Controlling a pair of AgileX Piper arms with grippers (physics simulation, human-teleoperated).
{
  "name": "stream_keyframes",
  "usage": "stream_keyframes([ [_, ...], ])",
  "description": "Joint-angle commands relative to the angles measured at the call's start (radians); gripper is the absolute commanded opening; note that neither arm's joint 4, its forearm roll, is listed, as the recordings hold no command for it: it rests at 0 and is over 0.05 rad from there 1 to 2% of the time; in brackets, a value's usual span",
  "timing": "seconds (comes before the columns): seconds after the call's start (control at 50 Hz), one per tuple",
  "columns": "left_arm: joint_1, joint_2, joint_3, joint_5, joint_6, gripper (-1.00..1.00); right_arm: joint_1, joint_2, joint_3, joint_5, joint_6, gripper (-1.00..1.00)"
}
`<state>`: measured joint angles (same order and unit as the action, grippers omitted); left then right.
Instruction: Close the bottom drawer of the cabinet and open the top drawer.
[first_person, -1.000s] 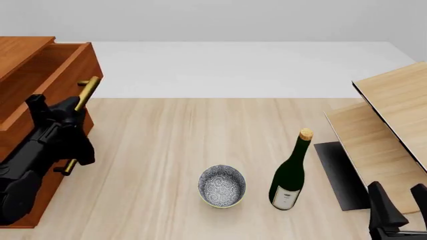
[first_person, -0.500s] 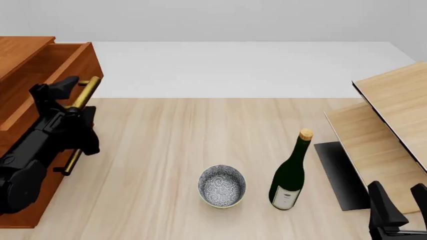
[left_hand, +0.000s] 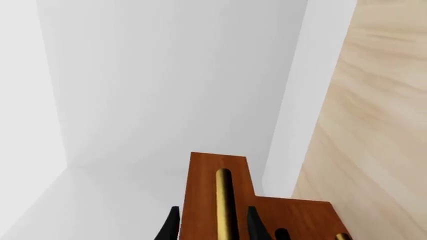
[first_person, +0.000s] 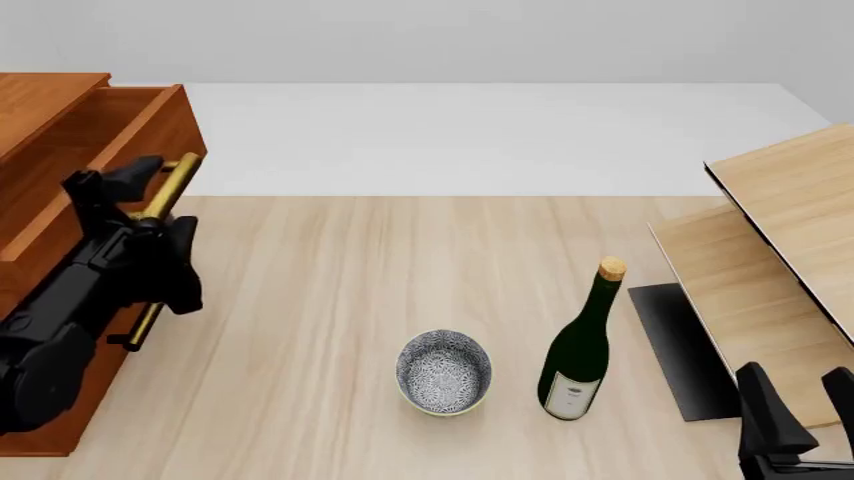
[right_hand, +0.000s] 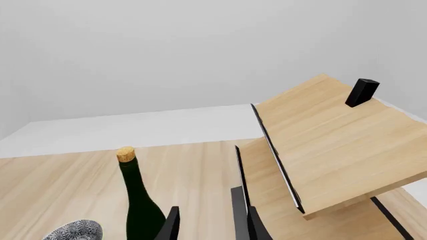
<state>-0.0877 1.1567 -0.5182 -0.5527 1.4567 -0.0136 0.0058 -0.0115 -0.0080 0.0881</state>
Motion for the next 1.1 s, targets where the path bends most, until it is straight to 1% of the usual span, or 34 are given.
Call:
stream_keyframes([
  [0.02,-0.019,-0.001,0.017,0.006,-0.014,1.0,0.001,-0.003,-0.001,0.002,0.0,1.0],
  [0.32,-0.033,-0.04,0.044,0.029,-0.02,1.0,0.0,-0.004,0.0,0.003,-0.001,1.0],
  [0.56,-0.051,-0.092,0.055,0.07,-0.029,1.0,0.0,-0.004,0.0,0.003,0.003,1.0],
  [0.98,-0.094,-0.131,0.067,0.089,-0.036,1.0,-0.009,-0.004,-0.002,0.0,0.012,1.0],
  [1.1,-0.097,-0.169,0.077,0.105,-0.033,1.0,-0.007,-0.005,-0.004,0.0,0.018,1.0],
])
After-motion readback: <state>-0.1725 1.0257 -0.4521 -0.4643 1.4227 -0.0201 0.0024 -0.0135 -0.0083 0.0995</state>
